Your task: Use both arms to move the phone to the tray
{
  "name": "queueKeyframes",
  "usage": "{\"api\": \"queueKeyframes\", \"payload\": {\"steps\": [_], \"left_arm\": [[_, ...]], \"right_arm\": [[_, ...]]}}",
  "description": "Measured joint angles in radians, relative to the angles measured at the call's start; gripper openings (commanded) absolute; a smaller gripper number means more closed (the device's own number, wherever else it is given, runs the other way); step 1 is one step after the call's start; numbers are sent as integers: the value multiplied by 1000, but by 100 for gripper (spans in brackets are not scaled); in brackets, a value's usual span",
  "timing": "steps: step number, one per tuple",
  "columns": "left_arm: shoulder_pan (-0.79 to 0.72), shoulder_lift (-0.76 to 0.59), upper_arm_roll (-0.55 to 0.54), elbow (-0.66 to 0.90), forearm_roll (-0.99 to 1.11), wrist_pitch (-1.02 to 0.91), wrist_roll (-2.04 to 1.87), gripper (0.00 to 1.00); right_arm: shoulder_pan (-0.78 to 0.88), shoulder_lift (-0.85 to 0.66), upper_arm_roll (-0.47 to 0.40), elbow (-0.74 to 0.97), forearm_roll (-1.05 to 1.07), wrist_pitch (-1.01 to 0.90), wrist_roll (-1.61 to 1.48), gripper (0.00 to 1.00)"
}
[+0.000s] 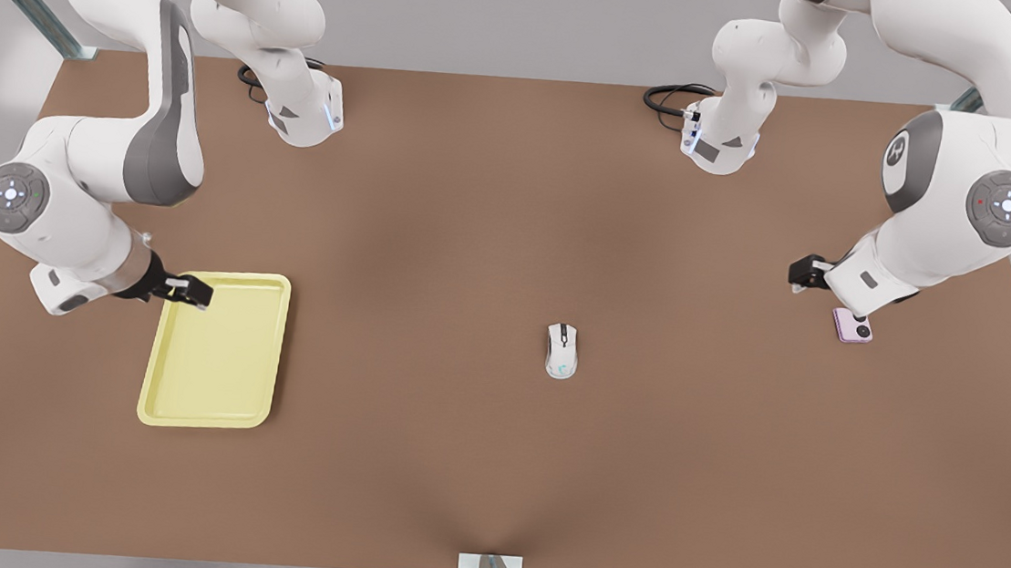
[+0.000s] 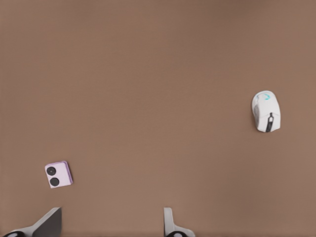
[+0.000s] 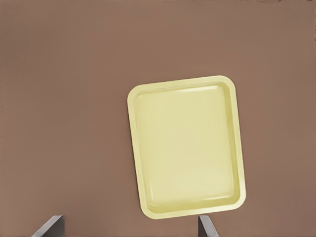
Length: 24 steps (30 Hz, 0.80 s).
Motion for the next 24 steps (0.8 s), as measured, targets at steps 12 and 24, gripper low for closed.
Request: {"api": "queueKeyframes", "payload": {"steps": [12, 24], "left_arm": [[206, 119, 163, -483, 30, 427, 75, 100], [349, 217, 198, -701, 31, 937, 247, 100]], "right_arm": [[0, 0, 0, 0, 0, 32, 43, 100], [0, 0, 0, 0, 0, 37, 64, 100]]}}
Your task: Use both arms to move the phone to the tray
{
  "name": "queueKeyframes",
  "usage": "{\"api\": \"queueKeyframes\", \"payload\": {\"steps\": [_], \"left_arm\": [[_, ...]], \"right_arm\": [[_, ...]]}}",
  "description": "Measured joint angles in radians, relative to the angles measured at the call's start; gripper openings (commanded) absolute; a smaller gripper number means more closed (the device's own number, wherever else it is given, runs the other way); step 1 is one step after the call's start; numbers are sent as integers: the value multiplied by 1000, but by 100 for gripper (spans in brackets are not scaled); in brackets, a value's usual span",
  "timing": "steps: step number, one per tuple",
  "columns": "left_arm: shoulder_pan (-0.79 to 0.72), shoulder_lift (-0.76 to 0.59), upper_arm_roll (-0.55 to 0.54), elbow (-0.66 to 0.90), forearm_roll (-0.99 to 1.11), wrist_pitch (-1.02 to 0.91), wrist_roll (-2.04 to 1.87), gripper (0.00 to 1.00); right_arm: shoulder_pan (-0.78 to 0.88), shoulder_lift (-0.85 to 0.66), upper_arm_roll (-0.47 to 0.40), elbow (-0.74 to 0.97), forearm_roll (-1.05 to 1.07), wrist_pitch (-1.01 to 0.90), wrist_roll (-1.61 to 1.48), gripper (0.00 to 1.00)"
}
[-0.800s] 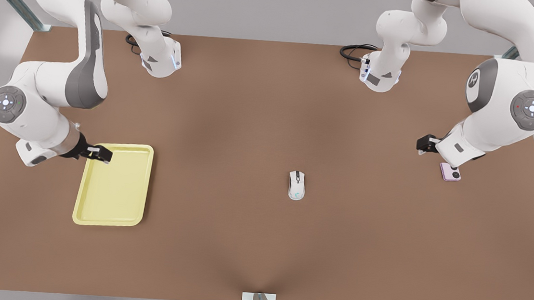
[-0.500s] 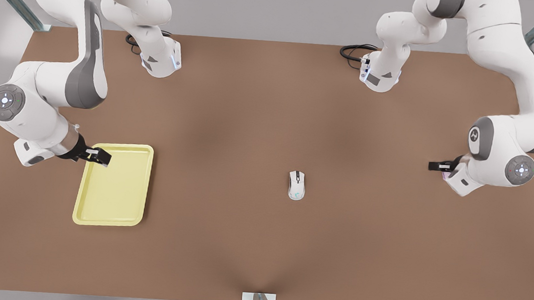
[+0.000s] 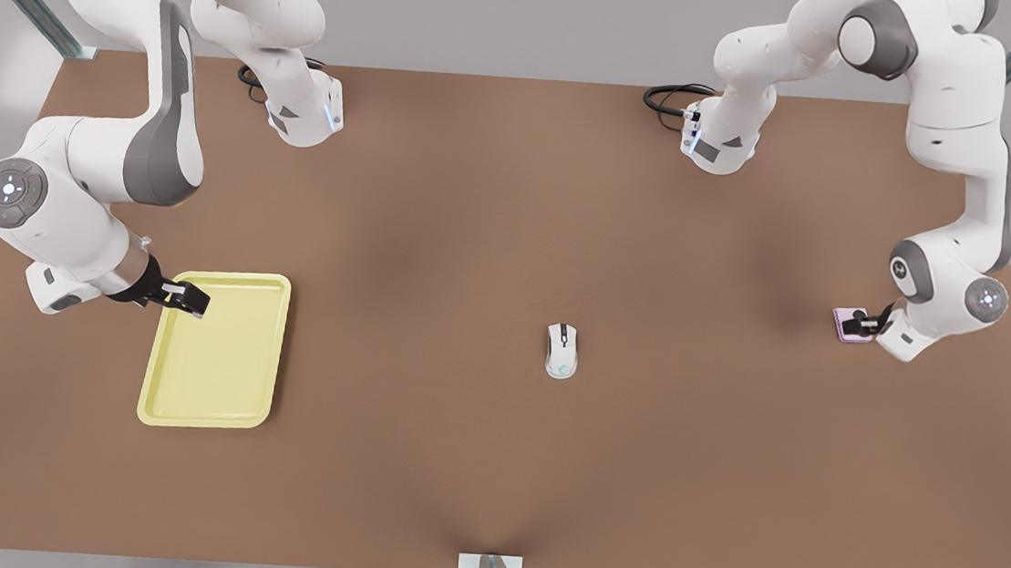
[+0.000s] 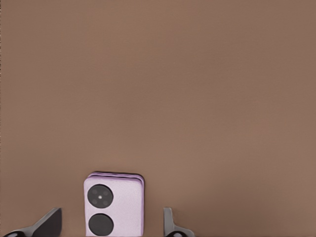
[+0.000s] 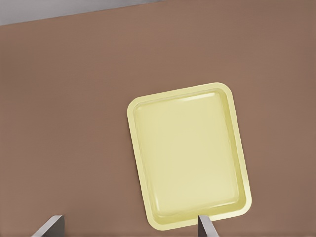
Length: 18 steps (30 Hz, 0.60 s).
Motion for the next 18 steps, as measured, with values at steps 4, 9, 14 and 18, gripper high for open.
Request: {"api": "queueKeyframes", "payload": {"steps": [4, 9, 14, 18], "left_arm": [[19, 17, 11, -23, 0, 69, 50, 100], [34, 32, 10, -56, -54, 127, 97, 100], [34, 42, 10, -53, -103, 153, 132, 100], [34, 55, 10, -51, -115, 163, 153, 100]], "right_arm": [[0, 0, -1, 0, 0, 0, 4, 100], [-1, 4, -1, 0, 1, 0, 9, 100], [-2, 5, -1, 0, 2, -1, 12, 100], [-2, 6, -1, 2, 1, -1, 14, 100]]}}
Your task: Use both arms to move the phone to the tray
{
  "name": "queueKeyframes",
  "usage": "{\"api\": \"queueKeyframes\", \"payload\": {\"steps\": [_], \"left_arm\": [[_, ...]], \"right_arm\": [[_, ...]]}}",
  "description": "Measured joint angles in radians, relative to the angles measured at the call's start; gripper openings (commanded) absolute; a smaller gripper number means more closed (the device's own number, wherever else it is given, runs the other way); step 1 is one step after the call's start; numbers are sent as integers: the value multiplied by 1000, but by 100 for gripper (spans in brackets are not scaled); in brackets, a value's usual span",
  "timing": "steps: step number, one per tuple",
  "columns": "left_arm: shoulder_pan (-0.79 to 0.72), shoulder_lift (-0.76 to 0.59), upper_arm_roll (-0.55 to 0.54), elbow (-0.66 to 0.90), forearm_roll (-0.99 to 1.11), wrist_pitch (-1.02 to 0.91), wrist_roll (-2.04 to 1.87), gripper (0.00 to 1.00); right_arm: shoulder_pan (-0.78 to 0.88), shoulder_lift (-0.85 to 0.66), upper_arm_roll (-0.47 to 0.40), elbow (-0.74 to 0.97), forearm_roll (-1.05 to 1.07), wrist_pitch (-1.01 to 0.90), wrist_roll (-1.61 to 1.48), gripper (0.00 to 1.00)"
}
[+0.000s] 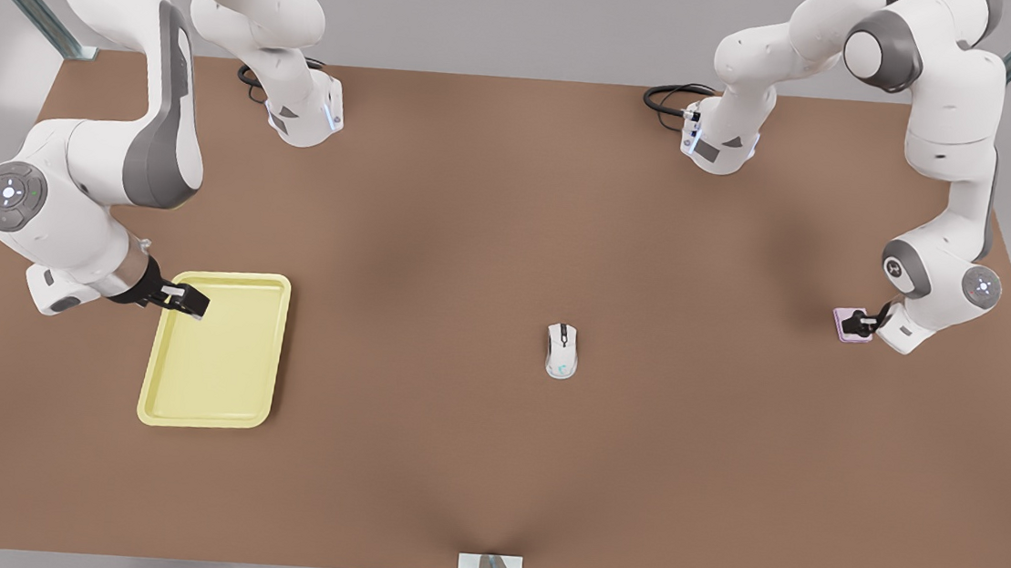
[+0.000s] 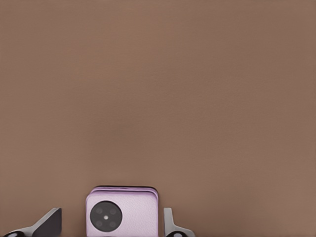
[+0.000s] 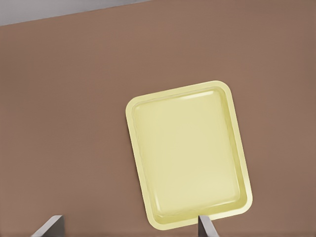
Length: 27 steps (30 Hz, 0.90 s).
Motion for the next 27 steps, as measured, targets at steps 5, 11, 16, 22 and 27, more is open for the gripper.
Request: {"api": "queueKeyframes", "payload": {"steps": [5, 11, 16, 22, 27], "left_arm": [[0, 12, 0, -5, -5, 5, 18, 100], [0, 41, 0, -6, -6, 4, 34, 100], [0, 52, 0, -3, -8, 6, 43, 71], [-1, 46, 0, 1, -3, 8, 35, 72], [-63, -5, 0, 2, -2, -18, -5, 72]], "right_arm": [[2, 0, 0, 1, 0, -1, 2, 100], [2, 0, 0, 1, 1, -1, 3, 100], [2, 0, 0, 2, 0, -1, 4, 100], [1, 0, 0, 1, -1, -1, 5, 100], [1, 0, 0, 2, -1, -1, 6, 100]]}}
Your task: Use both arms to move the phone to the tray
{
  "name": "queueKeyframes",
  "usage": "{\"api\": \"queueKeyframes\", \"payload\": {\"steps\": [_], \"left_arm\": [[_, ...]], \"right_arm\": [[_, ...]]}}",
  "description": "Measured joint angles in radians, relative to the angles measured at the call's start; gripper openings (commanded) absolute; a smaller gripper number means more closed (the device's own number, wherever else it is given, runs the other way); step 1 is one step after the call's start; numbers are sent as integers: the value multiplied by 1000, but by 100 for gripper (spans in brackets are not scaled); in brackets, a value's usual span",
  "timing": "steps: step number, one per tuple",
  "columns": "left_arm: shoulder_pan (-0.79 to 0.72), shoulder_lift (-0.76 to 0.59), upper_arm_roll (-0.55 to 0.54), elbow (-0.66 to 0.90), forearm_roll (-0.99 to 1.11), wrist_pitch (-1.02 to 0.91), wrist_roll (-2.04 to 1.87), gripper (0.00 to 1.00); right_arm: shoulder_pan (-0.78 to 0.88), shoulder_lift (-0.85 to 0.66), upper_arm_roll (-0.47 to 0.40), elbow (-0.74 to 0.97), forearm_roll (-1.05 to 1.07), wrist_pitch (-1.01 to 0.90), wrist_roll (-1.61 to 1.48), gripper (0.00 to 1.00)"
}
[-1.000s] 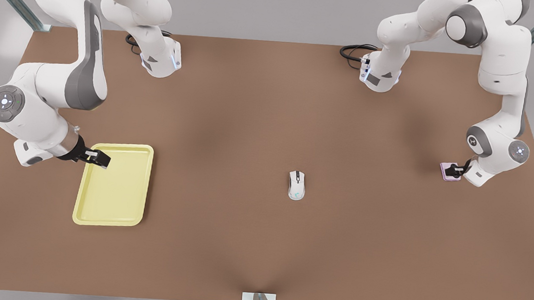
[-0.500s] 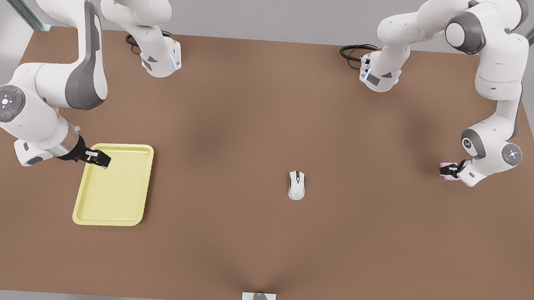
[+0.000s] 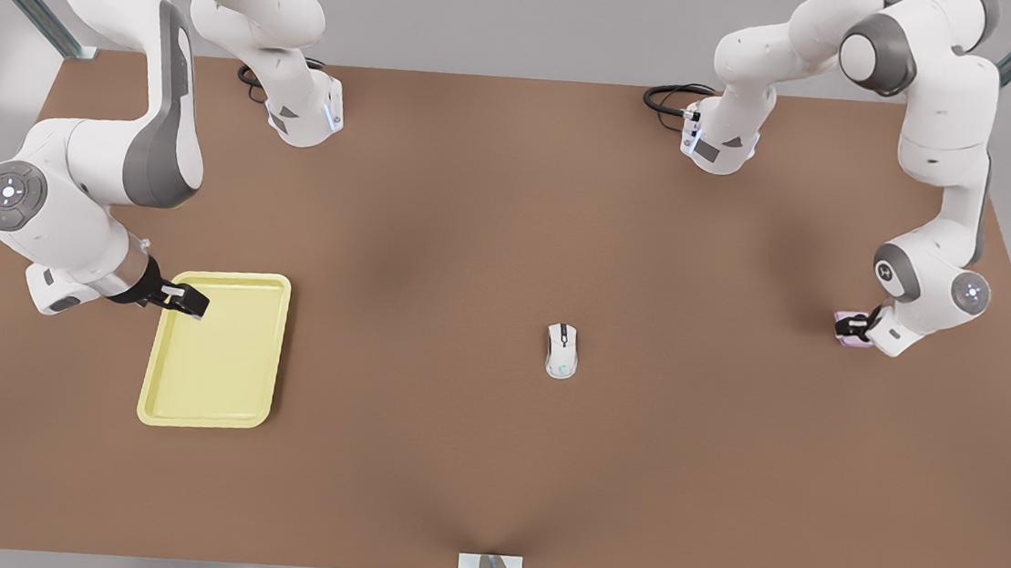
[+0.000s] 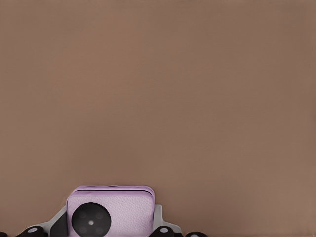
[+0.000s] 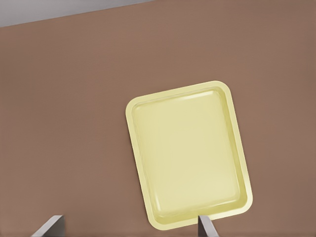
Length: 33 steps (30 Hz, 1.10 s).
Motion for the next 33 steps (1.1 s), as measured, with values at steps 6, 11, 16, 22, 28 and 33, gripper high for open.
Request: {"api": "queueKeyframes", "payload": {"steps": [6, 11, 16, 22, 28, 33], "left_arm": [[-493, -62, -47, 101, 1, -139, -205, 72], [-704, 185, -183, 648, -15, -380, -490, 72], [-866, 337, -196, 913, -26, -533, -772, 72], [-951, 492, -212, 1120, -63, -552, -1063, 72], [-971, 544, -241, 1127, -117, -461, -1271, 100], [-854, 430, -230, 1122, -96, -521, -1347, 100]], "right_arm": [[0, 0, 0, 0, 0, 0, 1, 100], [0, 0, 0, 0, 0, 0, 1, 100], [1, 0, 0, -1, 0, -1, 2, 100], [7, 1, 2, -3, 2, -2, 2, 100], [12, 0, 8, -3, -5, -47, 2, 100], [14, -6, 9, -1, -11, -95, 3, 100]]}}
